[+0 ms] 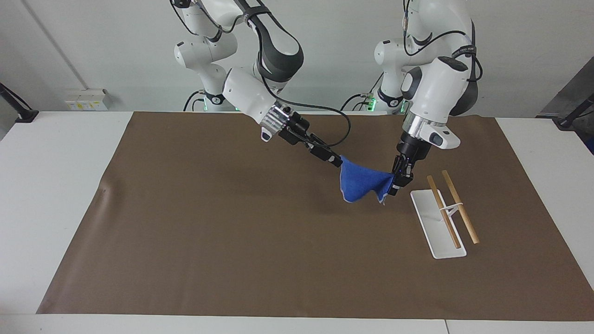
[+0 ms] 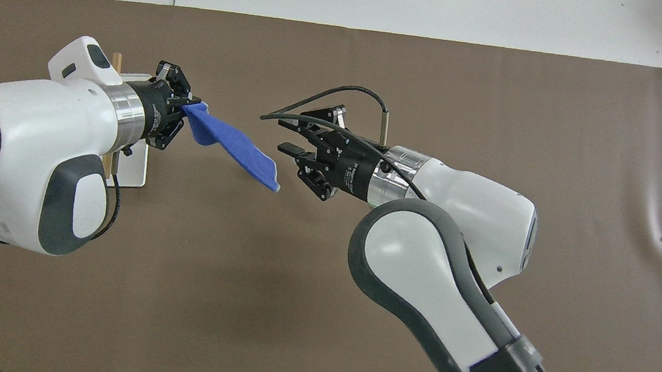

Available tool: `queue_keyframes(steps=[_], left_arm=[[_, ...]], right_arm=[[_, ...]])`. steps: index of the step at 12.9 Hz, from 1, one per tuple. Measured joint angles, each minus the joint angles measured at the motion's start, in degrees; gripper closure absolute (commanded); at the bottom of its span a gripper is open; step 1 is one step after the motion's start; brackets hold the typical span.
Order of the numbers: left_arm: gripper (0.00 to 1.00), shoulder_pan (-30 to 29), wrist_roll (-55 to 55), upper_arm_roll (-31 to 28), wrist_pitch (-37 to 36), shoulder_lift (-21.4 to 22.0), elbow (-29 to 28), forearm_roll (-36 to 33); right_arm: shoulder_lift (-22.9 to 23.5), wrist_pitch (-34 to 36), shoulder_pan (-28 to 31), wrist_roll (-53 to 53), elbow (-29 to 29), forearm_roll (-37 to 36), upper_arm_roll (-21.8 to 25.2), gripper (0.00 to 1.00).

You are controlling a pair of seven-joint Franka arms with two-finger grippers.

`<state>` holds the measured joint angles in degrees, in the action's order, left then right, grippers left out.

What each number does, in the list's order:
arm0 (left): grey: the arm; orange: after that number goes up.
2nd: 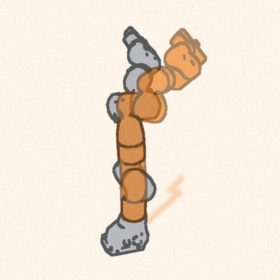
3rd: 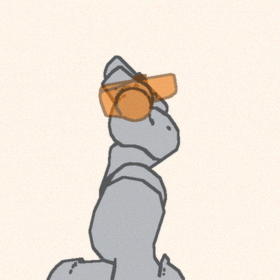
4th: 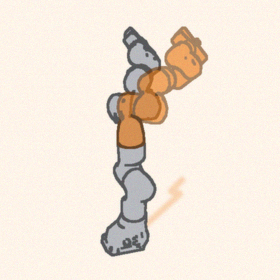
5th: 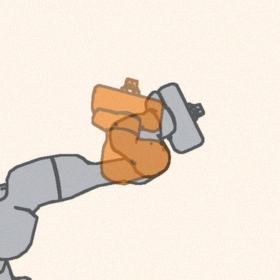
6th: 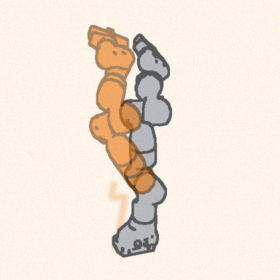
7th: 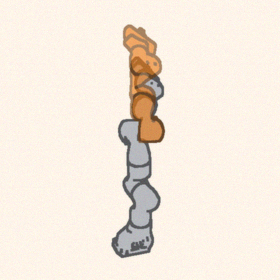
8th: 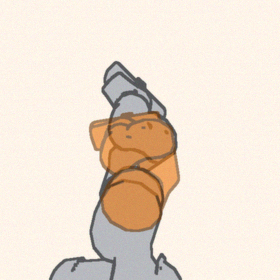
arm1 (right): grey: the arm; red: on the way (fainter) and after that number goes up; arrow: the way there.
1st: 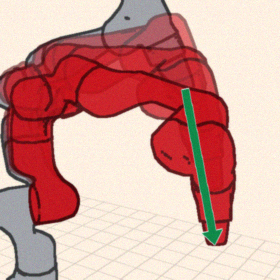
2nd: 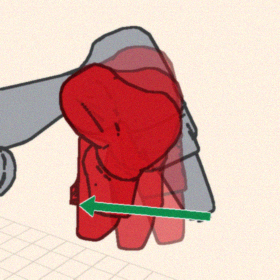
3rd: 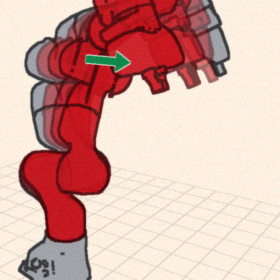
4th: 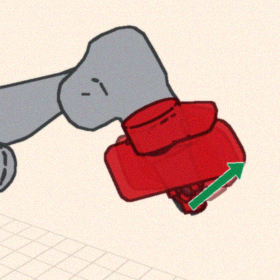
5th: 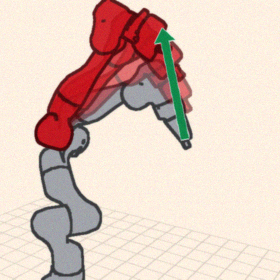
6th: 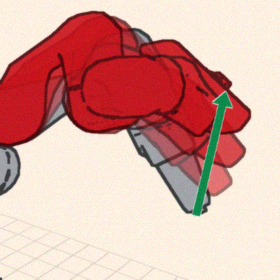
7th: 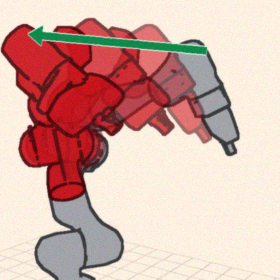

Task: Right arm passes towel to left arm to hang
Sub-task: 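Carry the towel over the rack with the left gripper while the right retracts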

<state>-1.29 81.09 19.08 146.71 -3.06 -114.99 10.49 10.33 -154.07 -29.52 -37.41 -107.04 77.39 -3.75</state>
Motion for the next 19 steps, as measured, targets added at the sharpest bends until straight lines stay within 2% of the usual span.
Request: queue_keyframes(steps=[2,6,11,13,16,19], left_arm=[[1.00,-0.03,-2.71,-1.68,0.21,-0.09,0.19,0.00],[1.00,-0.13,-8.21,-6.12,0.32,-0.54,1.39,0.00],[1.00,-0.47,-13.34,-12.94,0.28,-0.76,1.51,-0.03],[1.00,-0.53,-18.94,-15.75,0.25,-0.77,1.64,-0.38],[1.00,-0.55,-25.98,-18.85,0.23,-0.81,1.94,-0.48],[1.00,-0.57,-30.59,-21.17,0.23,-1.30,3.34,-0.72]], right_arm=[[0.05,-1.34,1.12,6.33,-1.54,-8.44,0.25,0.00],[0.12,-0.66,8.16,12.42,-4.28,-33.73,0.41,0.00],[0.03,13.52,18.79,17.88,-3.32,-70.55,0.54,0.00],[-0.46,20.43,20.11,17.96,-1.01,-75.87,0.54,0.00],[-3.83,31.37,22.26,18.32,2.90,-76.62,0.57,0.00],[-8.70,38.94,23.51,18.74,4.28,-76.62,0.58,0.00]])
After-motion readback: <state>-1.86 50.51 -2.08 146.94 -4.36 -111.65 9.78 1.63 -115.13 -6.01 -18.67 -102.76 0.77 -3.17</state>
